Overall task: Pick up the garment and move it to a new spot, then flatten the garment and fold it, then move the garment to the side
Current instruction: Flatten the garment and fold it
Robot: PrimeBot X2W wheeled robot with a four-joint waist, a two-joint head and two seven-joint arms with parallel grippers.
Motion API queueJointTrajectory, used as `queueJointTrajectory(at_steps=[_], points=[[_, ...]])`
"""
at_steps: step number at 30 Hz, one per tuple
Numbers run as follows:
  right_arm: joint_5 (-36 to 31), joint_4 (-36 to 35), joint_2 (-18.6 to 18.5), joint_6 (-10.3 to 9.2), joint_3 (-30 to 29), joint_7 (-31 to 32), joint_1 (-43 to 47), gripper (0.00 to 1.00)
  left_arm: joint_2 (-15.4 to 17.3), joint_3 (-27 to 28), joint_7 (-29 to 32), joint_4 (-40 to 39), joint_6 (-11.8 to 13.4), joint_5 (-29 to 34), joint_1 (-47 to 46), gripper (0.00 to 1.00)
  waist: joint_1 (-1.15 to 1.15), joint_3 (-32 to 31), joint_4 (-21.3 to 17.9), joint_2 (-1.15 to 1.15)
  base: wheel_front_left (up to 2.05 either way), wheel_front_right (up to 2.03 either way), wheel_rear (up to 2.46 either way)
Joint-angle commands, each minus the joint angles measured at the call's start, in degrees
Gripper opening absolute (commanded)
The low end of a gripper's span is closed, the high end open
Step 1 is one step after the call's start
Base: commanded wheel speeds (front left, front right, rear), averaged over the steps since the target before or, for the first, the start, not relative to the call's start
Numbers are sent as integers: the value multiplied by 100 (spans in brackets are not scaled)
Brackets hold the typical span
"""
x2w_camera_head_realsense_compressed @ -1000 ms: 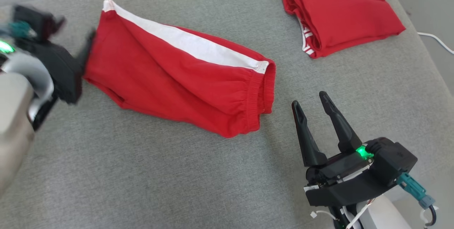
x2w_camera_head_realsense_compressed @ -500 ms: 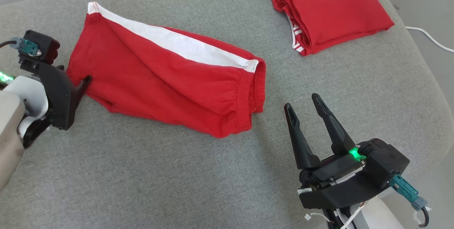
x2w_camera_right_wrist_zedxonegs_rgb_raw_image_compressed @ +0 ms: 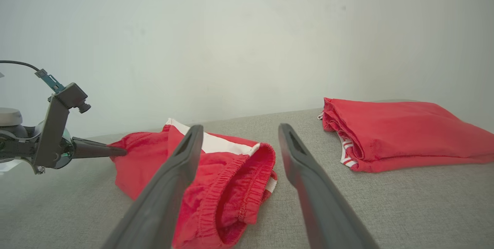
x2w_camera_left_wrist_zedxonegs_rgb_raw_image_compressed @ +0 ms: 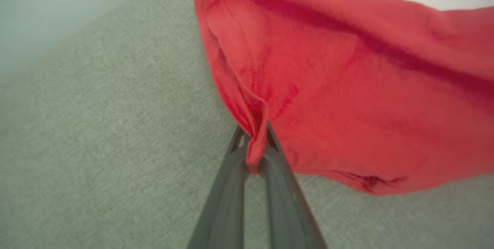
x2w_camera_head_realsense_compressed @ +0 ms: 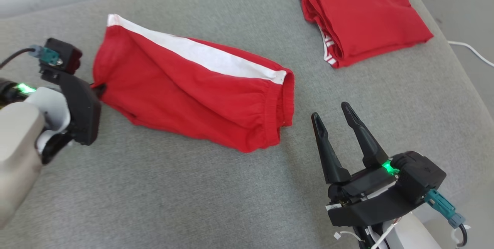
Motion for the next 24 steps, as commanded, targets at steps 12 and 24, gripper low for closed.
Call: queueJointTrajectory(at_steps=[12,24], points=[[102,111,-9,-17,-395,8,580,100,-109,58,-699,-562,62,-381,695,0,0,-848,766,0,0,0,0],[16,-39,146,-17,-850,156,1165,100,-2,205,-1444,-1198,576,-769,1944,0,0,-1142,1165,0,0,0,0]])
